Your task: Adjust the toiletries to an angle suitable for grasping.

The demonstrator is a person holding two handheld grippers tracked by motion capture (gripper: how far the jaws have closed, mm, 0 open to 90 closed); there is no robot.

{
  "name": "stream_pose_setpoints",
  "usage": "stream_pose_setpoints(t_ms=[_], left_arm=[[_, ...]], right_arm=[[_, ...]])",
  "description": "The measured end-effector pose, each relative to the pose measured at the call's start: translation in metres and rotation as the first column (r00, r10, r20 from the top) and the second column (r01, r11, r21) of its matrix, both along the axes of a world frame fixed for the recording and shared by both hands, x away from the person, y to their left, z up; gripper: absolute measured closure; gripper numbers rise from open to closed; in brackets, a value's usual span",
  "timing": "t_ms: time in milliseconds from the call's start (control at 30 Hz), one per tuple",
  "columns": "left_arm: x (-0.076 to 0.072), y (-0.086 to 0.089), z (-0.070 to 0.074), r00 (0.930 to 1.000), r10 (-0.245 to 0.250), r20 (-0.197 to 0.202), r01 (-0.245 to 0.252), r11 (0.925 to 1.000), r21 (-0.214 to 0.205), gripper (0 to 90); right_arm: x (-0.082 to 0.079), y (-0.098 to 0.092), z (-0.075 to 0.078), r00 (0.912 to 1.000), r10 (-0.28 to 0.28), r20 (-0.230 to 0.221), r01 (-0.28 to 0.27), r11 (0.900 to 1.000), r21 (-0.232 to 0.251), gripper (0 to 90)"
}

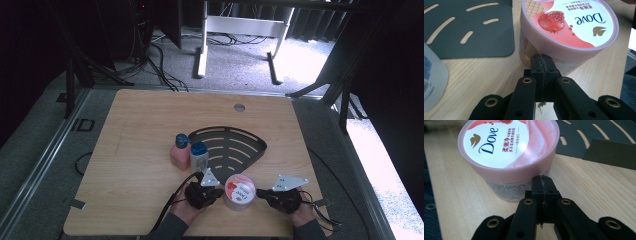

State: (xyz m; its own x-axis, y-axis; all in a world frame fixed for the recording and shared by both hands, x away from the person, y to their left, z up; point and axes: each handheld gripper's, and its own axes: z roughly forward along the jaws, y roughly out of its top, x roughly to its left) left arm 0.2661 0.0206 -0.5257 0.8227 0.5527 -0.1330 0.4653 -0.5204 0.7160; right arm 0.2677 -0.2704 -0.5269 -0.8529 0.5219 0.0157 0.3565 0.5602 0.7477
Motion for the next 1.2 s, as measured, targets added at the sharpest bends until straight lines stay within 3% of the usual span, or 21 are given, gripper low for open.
stream_pose_setpoints(t_ms=[367,700,900,1200], left_arm=[[0.015,-0.013,0.001,0.9997,0.001,0.023,-0.001,0.9998,0.019,89.4],[0.023,-0.015,0.000,0.9995,0.005,0.030,-0.006,0.9996,0.028,88.7],[0.026,-0.011,0.000,0.9995,0.011,0.031,-0.012,0.9995,0.028,78.4],[0.024,0.004,0.002,0.9985,-0.005,0.055,0.005,1.0000,0.004,60.8]], right_arm=[[0.014,-0.011,0.000,0.9996,-0.029,-0.003,0.029,0.9996,0.002,89.9],[0.018,-0.013,-0.001,0.9996,-0.029,-0.006,0.029,0.9995,0.010,90.0],[0.018,-0.012,-0.001,0.9993,-0.038,0.000,0.038,0.9992,0.012,88.5],[0.014,-0.010,-0.006,0.9991,-0.043,0.002,0.043,0.9975,-0.057,79.3]])
